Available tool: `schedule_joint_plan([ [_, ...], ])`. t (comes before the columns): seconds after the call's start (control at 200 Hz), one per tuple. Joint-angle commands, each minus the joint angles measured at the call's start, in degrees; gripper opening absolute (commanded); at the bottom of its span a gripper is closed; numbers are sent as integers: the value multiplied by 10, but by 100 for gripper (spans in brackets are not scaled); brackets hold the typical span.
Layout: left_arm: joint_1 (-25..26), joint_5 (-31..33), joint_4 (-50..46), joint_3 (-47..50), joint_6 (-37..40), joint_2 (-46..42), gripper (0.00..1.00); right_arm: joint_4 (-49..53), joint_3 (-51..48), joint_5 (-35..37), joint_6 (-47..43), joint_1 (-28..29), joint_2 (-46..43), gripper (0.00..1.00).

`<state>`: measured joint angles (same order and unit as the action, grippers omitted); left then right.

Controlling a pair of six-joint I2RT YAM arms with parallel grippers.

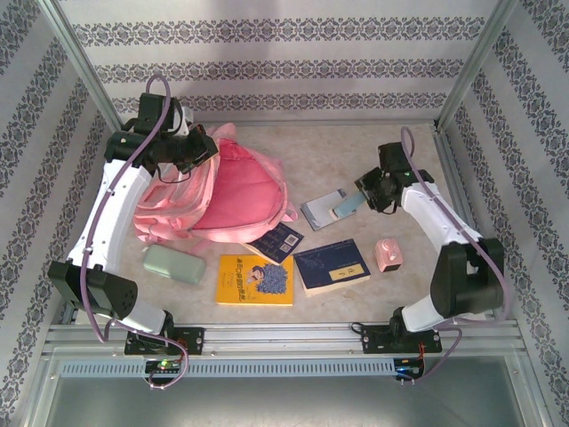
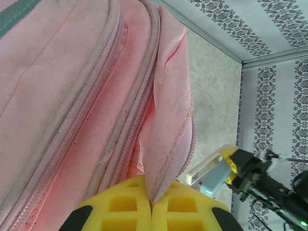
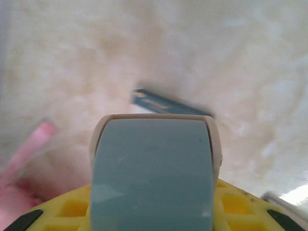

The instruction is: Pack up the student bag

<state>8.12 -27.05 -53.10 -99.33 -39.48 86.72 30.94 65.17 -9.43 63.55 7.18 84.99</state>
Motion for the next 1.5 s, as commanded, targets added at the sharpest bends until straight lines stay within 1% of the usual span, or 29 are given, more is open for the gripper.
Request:
schedule_joint_plan([
  [0.0,-5,-49,80,-31,-2,-17,0,-29,40,-43,-47,24,-28,8],
  [0.08,-5,-62,89,-32,-7,-14,0,-66,60,-84,-39,49,-26,7],
  [0.16,-5,-69,98,-35,-10,-13,0,-101,93,-117,-33,86,-14,6],
  [0.345,-6,-94,121,-42,-28,-7,0,-97,204,-115,-48,195,47,7],
  [0.45,-5,-105,132,-49,-38,-6,0,-94,248,-108,-49,236,96,7],
  [0.535,-5,-117,142,-53,-50,-4,0,-108,272,-107,-41,257,134,7],
  [0.72,-5,-135,163,-55,-69,-3,0,-113,321,-73,-33,294,210,11],
  [0.869,-4,-156,194,-39,-95,-3,0,-155,341,-73,-3,314,269,13],
  [0.959,-4,-157,199,-38,-98,-2,0,-153,385,-75,0,333,315,13],
  [0.994,-4,-158,200,-38,-99,-2,0,-145,406,-75,-4,340,335,16],
  [1.024,-4,-159,202,-39,-99,-1,0,-140,424,-76,-5,345,352,21],
  [1.044,-4,-159,204,-40,-100,-1,0,-137,434,-78,-5,348,363,27],
  [1.079,-4,-161,206,-40,-102,0,0,-138,449,-86,-3,351,380,42],
  [1.109,-4,-161,206,-42,-103,0,0,-135,459,-90,1,352,391,52],
  [1.134,-4,-160,207,-42,-103,2,0,-131,467,-91,2,353,398,58],
  [1.159,-4,-161,207,-44,-103,2,0,-130,472,-91,0,353,402,62],
  [1.294,-4,-159,206,-50,-105,6,0,-132,477,-83,-28,353,393,76],
  [1.354,-4,-158,206,-52,-105,7,0,-130,476,-80,-42,352,384,78],
  [1.494,-4,-154,195,-56,-94,11,0,-123,479,-82,-73,350,368,79],
])
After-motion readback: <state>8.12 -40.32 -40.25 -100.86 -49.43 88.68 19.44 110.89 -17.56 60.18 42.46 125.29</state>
